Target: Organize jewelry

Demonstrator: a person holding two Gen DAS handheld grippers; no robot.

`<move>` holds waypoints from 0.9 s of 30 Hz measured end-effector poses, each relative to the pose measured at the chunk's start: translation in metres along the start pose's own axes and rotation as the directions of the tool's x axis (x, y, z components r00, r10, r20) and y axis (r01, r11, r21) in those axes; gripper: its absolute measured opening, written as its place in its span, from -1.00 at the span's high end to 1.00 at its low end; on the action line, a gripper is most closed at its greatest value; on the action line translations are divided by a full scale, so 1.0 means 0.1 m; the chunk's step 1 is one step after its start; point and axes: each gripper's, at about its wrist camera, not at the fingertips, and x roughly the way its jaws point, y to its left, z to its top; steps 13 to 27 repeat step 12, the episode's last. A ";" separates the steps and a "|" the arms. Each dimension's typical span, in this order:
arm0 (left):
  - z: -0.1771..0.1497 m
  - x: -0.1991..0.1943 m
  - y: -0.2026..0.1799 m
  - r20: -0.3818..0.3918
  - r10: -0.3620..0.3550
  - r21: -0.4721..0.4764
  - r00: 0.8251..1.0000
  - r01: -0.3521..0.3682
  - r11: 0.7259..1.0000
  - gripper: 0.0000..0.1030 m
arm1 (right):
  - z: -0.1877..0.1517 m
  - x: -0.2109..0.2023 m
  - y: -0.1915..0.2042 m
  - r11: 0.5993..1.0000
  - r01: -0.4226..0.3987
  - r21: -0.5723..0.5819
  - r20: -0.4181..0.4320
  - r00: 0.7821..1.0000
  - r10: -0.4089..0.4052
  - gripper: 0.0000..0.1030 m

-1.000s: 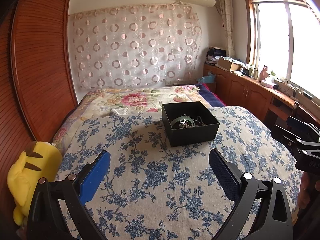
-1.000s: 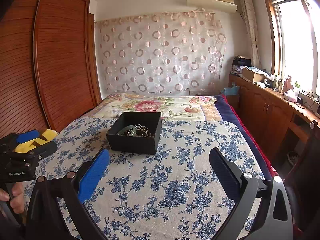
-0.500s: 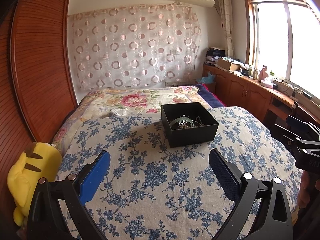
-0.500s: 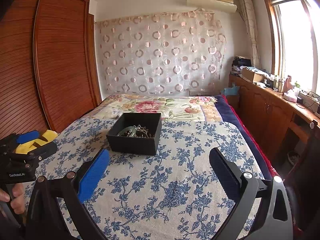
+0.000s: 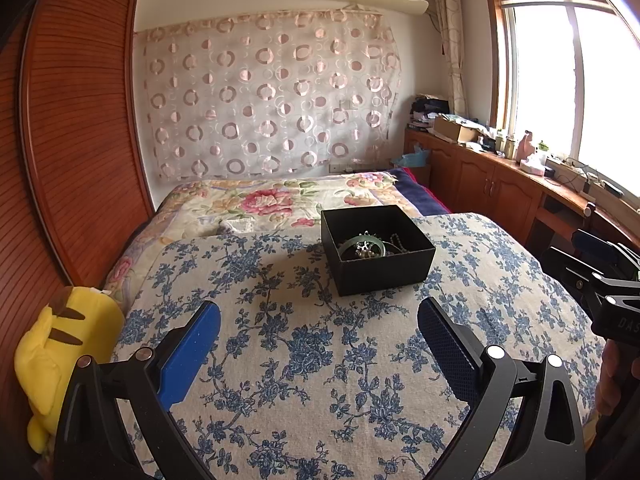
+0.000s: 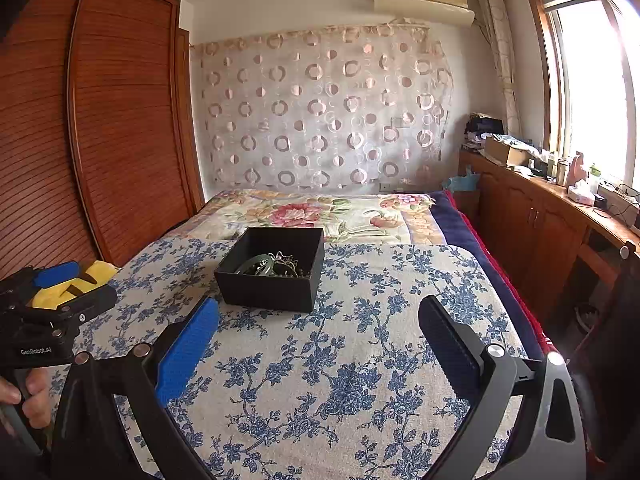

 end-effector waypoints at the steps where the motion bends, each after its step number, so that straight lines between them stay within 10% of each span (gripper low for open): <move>1: 0.00 0.00 -0.01 0.001 0.001 -0.001 1.000 -0.001 1.000 -0.85 | 0.00 0.00 0.00 1.000 0.000 0.000 0.000 1.000 0.000 -0.95; 27: 0.03 -0.02 -0.01 0.001 -0.001 0.000 1.000 0.001 1.000 -0.85 | 0.01 -0.01 0.01 1.000 -0.002 0.000 0.000 1.000 0.002 -0.95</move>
